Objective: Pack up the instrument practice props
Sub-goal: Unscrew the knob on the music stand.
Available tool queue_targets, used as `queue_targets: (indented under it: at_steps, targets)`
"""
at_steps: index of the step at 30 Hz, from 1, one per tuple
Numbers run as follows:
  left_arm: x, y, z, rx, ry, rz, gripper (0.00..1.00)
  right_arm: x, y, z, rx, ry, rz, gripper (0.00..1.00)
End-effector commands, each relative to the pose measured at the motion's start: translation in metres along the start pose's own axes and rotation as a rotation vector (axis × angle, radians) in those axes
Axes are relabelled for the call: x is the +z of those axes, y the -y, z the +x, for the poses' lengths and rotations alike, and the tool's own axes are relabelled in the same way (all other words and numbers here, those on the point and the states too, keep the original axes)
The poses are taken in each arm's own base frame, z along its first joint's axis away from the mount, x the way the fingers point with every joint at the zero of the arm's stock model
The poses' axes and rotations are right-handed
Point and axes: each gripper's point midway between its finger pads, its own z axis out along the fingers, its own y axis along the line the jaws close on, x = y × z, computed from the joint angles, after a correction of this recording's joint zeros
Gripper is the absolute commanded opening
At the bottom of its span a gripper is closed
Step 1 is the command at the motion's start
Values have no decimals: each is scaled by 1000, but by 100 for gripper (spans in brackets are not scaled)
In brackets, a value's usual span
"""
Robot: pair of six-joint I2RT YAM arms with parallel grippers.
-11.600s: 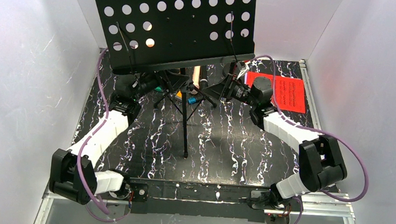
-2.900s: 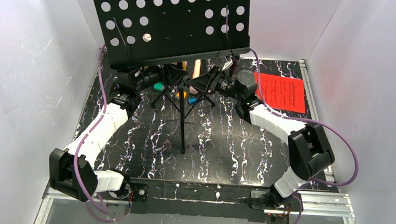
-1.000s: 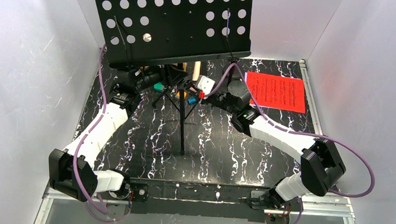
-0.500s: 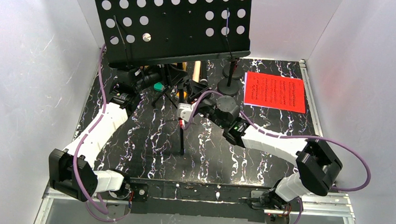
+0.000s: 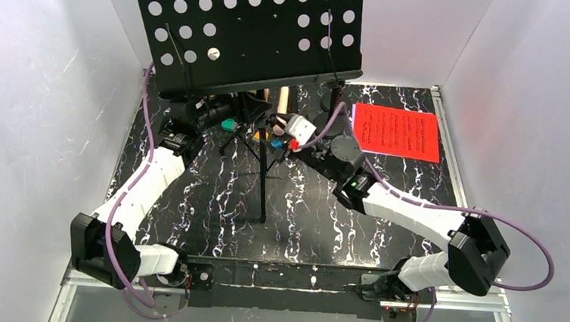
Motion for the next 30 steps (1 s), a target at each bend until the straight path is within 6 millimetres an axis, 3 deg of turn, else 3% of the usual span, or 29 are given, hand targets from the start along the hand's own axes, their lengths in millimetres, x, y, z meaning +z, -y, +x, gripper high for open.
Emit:
queue_targets:
  at_steps: [1, 6, 9, 17, 23, 30]
  targets:
    - [-3, -13, 42, -139, -139, -74, 0, -8, 7, -19, 451, 74, 58, 80]
    - [-2, -14, 43, -141, -142, -74, 0, -14, 26, -10, 791, 78, 139, 85]
    - [-2, -13, 43, -140, -142, -73, 0, -13, 27, -6, 928, 69, 144, 85]
    - [-3, -13, 43, -140, -141, -73, 0, 1, 27, -1, 1069, 16, 111, 75]
    - [-3, -13, 43, -140, -141, -70, 0, 8, 29, 10, 1160, 2, 98, 63]
    - [-3, -12, 42, -139, -140, -68, 0, 13, 34, 9, 1174, 12, 75, 52]
